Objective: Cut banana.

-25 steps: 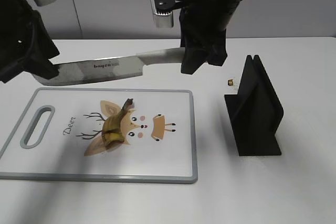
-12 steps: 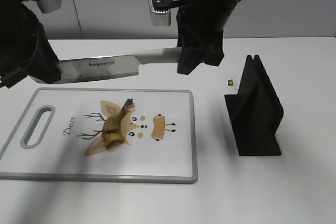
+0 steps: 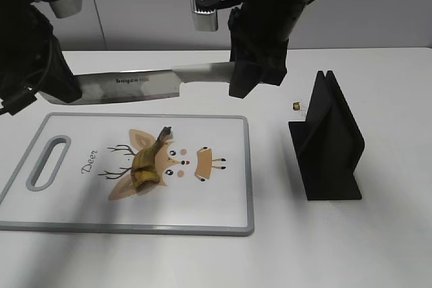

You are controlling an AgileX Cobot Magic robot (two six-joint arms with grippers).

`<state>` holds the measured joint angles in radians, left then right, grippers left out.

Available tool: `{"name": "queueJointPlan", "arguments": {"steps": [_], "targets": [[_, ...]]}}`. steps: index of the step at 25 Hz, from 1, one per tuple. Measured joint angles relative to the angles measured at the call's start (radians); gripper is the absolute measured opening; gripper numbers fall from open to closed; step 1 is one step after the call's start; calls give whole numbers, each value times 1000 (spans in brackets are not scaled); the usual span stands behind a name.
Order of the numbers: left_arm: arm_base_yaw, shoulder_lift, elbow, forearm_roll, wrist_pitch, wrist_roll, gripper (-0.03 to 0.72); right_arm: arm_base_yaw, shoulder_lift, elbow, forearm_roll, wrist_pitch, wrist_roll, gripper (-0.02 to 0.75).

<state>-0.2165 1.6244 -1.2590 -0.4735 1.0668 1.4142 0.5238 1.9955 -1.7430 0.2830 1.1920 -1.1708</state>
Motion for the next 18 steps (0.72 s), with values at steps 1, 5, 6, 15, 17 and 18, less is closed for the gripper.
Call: {"name": "queueJointPlan", "arguments": {"steps": [1, 5, 6, 15, 17, 18], "targets": [[-9, 0, 0, 6, -2, 2, -6, 0, 0, 0, -1, 5, 3, 160], [-67, 24, 0, 71, -46, -39, -9, -4, 15, 0, -29, 17, 14, 160], [-84, 34, 0, 105, -60, -80, -9, -5, 23, 0, -33, 17, 20, 160], [-132, 79, 104, 230, -215, -237, -5, -1, 72, 77, -47, -74, 71, 166], [-138, 79, 142, 231, -267, -239, -5, 0, 72, 111, -47, -111, 71, 167], [-140, 80, 158, 232, -285, -240, -5, 1, 73, 132, -45, -130, 71, 169]]}}
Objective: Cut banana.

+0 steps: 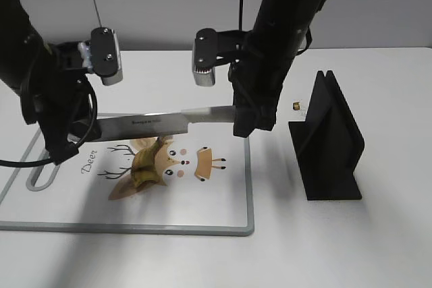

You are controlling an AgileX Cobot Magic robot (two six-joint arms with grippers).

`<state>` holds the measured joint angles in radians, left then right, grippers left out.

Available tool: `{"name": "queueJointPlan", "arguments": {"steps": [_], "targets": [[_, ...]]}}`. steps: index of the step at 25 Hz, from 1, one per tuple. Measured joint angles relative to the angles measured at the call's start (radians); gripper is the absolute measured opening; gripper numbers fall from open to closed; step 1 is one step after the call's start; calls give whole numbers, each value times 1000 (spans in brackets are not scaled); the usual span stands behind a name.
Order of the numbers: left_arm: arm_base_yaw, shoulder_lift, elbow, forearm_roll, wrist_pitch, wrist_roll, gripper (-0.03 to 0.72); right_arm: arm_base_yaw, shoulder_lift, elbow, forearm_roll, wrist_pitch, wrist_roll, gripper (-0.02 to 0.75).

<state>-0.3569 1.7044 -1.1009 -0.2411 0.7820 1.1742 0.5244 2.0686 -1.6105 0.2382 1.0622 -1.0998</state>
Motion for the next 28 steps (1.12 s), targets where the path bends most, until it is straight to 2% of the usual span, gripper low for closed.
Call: {"name": "queueJointPlan", "arguments": {"steps": [5, 28], "targets": [[-2, 33, 27, 0, -46, -1, -5, 2, 2, 75, 9, -104, -1, 172], [0, 117, 39, 2, -106, -4, -5, 3, 87, 79, 6, -178, -9, 174]]}}
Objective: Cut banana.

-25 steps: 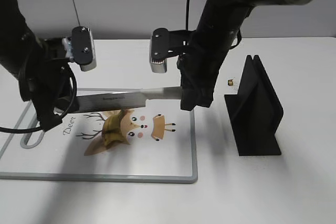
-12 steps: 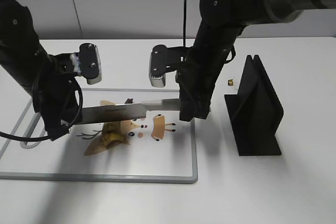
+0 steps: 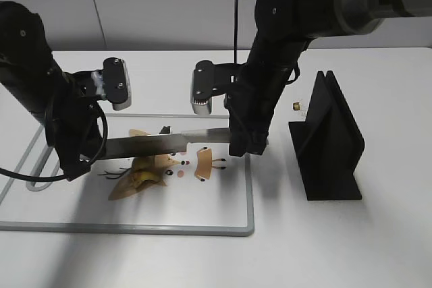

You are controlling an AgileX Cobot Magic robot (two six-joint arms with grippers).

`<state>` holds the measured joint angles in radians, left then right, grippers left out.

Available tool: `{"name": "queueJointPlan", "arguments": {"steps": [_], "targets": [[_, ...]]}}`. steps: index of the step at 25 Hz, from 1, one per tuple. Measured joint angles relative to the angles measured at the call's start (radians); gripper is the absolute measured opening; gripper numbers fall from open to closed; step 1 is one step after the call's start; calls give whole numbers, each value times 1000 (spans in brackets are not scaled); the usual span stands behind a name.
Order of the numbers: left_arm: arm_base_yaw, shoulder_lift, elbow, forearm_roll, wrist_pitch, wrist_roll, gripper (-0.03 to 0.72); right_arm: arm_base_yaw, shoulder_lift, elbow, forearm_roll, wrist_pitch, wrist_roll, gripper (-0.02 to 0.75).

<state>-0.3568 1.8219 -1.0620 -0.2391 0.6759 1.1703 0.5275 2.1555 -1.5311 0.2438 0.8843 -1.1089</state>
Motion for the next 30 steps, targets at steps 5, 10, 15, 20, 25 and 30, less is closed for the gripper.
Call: {"name": "queueJointPlan", "arguments": {"steps": [5, 10, 15, 20, 25, 30], "targets": [[0, 1, 0, 1, -5, 0, -5, 0, 0, 0, 0, -10, -13, 174], [0, 4, 0, 2, -4, -1, -5, 0, 0, 0, 1, -16, -20, 174], [1, 35, -14, -1, 18, -1, -5, 0, 1, 0, 0, -19, -20, 174], [1, 55, -44, -2, 51, -1, -5, 0, 1, 0, 0, -15, -31, 172], [1, 67, -75, 3, 86, -1, -5, -3, 21, -14, 2, -4, -42, 172], [2, 86, -90, 13, 100, -4, -5, -4, 81, -96, 2, 61, -50, 172]]}}
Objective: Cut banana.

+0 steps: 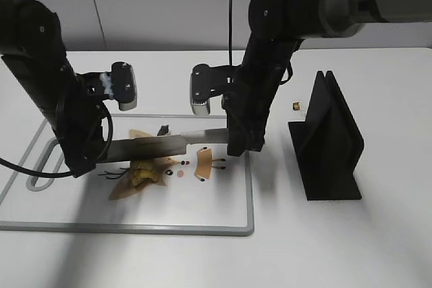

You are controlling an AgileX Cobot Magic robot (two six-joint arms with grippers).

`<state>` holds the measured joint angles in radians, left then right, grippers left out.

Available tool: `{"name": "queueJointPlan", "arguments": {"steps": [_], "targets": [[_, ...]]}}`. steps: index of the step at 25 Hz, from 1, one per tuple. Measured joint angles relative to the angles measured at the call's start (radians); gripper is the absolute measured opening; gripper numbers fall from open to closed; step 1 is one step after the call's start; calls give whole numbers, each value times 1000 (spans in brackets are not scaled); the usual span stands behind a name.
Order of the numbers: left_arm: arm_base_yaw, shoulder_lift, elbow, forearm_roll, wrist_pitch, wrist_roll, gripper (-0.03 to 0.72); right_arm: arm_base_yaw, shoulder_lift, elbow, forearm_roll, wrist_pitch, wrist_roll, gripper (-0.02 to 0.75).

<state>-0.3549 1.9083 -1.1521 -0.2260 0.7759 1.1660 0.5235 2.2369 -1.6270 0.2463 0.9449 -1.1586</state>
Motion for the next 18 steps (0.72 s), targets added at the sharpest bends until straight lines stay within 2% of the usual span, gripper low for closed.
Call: {"name": "queueJointPlan", "arguments": {"steps": [8, 18], "targets": [[6, 75, -16, -4, 3, -1, -5, -2, 52, -35, -1, 34, -4, 172], [6, 109, -16, -15, -20, 1, -6, -2, 42, 50, 12, -67, -12, 172]]}}
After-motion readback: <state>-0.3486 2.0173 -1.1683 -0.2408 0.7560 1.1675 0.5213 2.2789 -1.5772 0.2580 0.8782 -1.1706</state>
